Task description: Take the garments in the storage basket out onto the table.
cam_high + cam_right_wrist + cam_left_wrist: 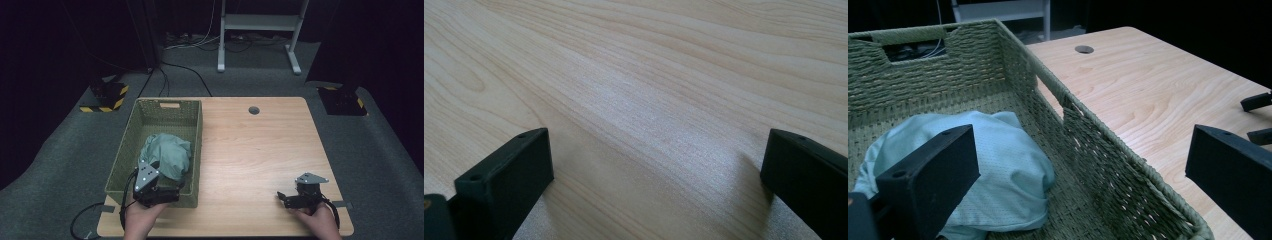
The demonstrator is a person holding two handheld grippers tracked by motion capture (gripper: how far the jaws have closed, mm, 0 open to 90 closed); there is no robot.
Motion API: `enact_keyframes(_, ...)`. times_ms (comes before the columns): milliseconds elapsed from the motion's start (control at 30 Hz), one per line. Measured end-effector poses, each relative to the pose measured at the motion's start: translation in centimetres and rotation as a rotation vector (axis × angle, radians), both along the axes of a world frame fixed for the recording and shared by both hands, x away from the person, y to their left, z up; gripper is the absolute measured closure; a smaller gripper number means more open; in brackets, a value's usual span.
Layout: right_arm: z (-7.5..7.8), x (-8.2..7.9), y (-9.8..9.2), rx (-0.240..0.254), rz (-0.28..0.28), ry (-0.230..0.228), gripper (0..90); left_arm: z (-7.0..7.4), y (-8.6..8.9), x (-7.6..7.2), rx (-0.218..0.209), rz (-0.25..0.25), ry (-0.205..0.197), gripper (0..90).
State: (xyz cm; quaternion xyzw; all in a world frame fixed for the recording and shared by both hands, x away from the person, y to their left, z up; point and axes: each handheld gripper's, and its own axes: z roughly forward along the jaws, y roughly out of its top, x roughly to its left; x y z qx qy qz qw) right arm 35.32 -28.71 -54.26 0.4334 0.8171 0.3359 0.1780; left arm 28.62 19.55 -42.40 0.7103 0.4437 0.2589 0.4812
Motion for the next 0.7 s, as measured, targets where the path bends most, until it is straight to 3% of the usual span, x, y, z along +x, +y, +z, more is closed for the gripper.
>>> enact_keyframes(400, 0.0, 0.0, 0.0, 0.001, 0.000, 0.000, 0.0, 1.1, 0.3, 0.2, -0.003, -0.003, -0.028, 0.3)
enact_keyframes(700, 0.0, 0.0, 0.0, 0.000, 0.000, 0.000, 0.0, 1.2, 0.5, 1.3, 0.021, -0.003, 0.003, 0.3)
